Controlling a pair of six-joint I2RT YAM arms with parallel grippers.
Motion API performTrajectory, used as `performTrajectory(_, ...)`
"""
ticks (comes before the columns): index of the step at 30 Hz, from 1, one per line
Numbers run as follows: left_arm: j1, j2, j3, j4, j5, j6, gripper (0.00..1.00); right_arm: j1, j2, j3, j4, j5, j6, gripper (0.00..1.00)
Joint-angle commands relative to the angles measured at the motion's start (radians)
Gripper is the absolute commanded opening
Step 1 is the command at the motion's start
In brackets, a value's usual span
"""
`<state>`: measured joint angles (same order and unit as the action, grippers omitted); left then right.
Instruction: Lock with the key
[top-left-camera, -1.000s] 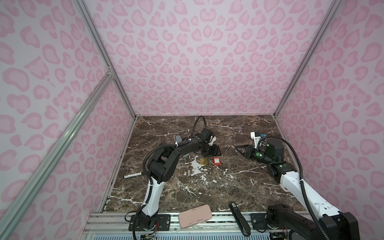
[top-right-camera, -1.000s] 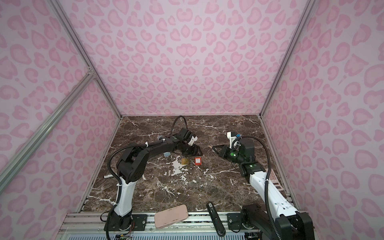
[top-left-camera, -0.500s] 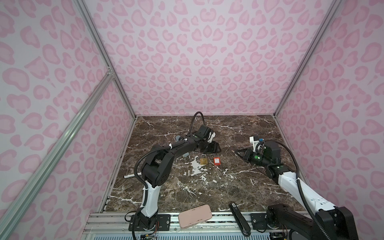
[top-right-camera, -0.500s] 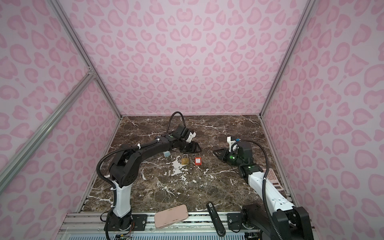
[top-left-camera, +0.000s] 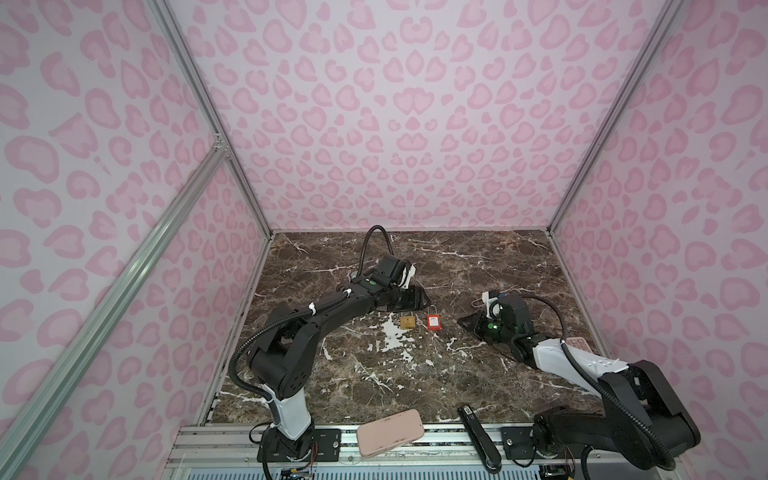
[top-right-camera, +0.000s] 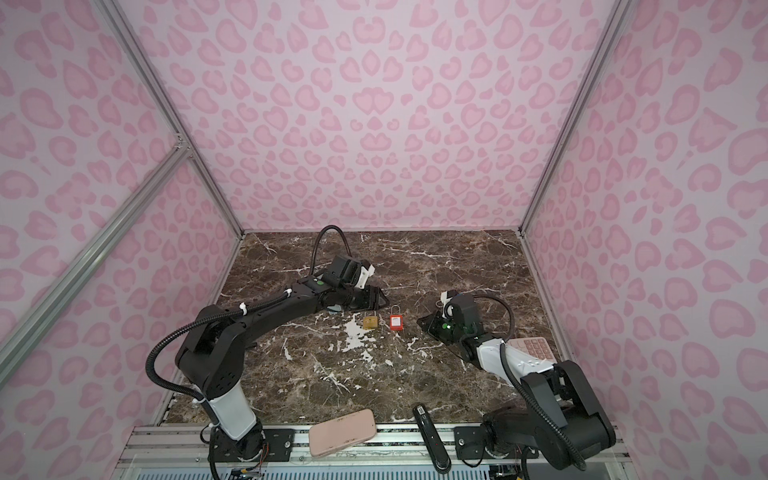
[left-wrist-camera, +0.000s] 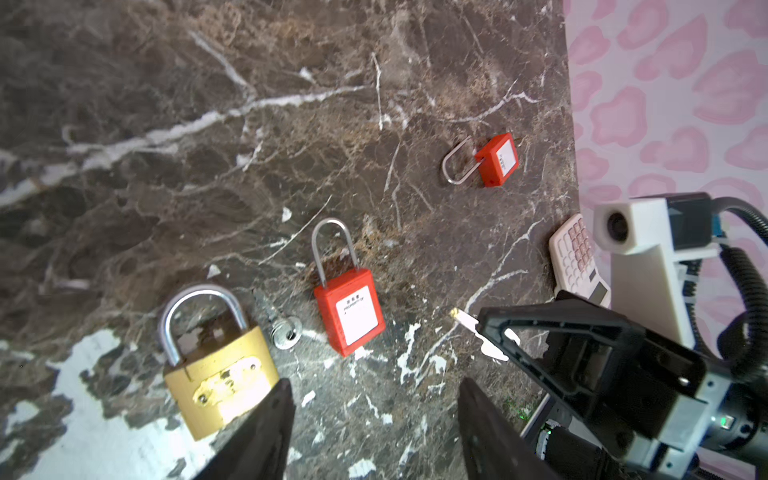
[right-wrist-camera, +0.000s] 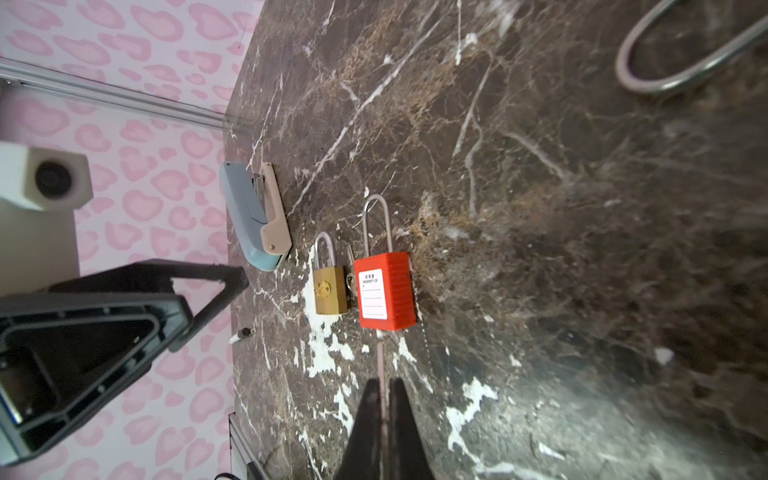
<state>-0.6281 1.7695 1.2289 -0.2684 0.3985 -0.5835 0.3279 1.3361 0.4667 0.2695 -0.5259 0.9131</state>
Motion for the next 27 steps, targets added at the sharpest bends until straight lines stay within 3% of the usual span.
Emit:
performTrajectory(1,-0.002,-0.034,-0.029,0.065,-0.012,-0.032,0.64,0.012,0.038,0.005,0.068,0.090,0.014,0.00)
performTrajectory(11,-0.013,-0.056,-0.043,0.073,-0.032,-0.047,0.64,0.034,0.239,0.064,0.185,0.061,0.047,0.00)
performTrajectory(22,-0.013,-0.063,-0.050,0.072,-0.032,-0.047,0.64,0.054,0.325,0.098,0.215,0.070,0.052,0.00)
performTrajectory(24,-0.013,-0.062,-0.048,0.072,-0.029,-0.047,0.64,0.054,0.336,0.104,0.218,0.072,0.051,0.02)
performTrajectory(27,-0.013,-0.064,-0.048,0.072,-0.029,-0.049,0.64,0.058,0.328,0.097,0.212,0.099,0.043,0.17)
